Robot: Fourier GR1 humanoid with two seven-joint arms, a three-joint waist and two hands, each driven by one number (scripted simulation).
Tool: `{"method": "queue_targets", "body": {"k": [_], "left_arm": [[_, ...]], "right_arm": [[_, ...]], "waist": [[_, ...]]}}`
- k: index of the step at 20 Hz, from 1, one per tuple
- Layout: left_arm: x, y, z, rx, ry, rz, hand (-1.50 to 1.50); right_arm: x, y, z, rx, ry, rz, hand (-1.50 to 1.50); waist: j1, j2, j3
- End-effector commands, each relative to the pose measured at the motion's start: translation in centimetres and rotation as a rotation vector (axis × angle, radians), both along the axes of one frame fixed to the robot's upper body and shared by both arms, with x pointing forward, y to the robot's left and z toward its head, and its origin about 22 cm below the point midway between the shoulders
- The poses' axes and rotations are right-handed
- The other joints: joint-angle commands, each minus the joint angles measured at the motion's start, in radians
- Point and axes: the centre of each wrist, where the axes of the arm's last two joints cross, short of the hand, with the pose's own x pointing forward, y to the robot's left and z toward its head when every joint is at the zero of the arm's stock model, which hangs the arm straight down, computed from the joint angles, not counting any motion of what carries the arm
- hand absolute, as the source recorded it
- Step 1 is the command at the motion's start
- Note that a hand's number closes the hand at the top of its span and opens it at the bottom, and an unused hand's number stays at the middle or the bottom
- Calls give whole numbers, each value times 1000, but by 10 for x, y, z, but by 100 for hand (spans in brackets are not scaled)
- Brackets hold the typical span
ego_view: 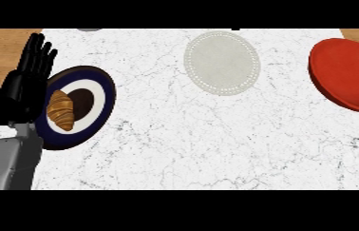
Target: Pick the sweet potato from the placemat and place it in the bowl
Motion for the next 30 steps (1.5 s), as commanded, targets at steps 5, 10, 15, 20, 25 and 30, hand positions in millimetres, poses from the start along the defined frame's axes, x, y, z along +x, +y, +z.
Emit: {"method": "queue_targets", "body": {"k": [5, 10, 15, 20, 25, 30], "left_arm": [[10, -8, 6, 10, -7, -2, 0], [5, 1, 0, 4, -5, 8, 0], [8, 4, 2, -10, 4, -5, 0], [4, 6, 12, 1, -13, 3, 0], [5, 3, 1, 7, 5, -10, 0], [2, 15, 7, 8, -9, 12, 0]], "right_arm": [[59, 38, -8, 78, 136, 209, 150], [103, 77, -58, 64, 207, 245, 150], [120, 96, -84, -26, 210, 182, 150], [118, 102, -128, 11, 272, 45, 150], [130, 123, -151, 193, 354, 42, -150], [120, 115, -161, 421, 224, 113, -150]], "waist": [[-1, -1, -1], [-8, -2, -1], [-14, 1, -1], [-5, 3, 1], [1, 10, 1], [-10, 7, 3]]}}
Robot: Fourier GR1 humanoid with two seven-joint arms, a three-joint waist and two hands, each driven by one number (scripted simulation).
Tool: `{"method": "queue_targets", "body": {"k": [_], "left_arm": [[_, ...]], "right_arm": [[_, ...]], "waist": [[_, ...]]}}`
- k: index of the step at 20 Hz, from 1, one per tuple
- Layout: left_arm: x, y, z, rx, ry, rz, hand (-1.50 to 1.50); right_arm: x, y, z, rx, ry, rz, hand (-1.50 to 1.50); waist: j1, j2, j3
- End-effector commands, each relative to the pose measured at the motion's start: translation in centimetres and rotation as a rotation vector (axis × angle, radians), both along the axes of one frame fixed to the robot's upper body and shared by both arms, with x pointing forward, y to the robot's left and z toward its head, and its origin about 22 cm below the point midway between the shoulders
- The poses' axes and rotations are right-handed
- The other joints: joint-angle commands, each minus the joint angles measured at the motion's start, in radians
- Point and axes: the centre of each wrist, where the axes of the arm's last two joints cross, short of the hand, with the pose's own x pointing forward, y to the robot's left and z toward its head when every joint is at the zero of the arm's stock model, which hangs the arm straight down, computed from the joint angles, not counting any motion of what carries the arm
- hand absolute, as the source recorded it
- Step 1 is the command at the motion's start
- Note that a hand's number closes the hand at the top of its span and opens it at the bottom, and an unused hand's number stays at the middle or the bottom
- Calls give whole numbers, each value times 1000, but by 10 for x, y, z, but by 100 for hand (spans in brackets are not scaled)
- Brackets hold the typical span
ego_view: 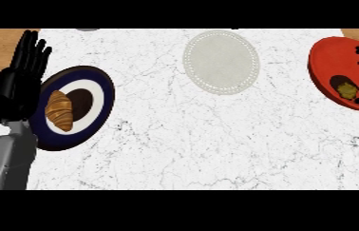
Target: Pick the sweet potato from the placemat and place it in the bowl
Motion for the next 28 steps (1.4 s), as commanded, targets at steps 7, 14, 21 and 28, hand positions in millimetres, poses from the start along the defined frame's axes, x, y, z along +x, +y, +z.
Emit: {"method": "queue_targets", "body": {"k": [7, 14, 21, 28], "left_arm": [[-2, -5, -5, 11, -8, -9, 0], [-3, -7, 1, -5, -23, 12, 0], [-5, -6, -14, -20, 3, 11, 0], [-3, 3, 3, -16, -13, 12, 0]], "right_arm": [[-11, -18, 12, 283, -319, -205, -150], [-59, -69, 36, 384, -381, -361, -150], [-91, -92, 38, 455, -397, -374, -150], [-118, -109, 40, 487, -412, -360, -150]], "waist": [[-1, 9, 2], [-8, 10, 6], [-15, 22, 10], [-15, 21, 16]]}}
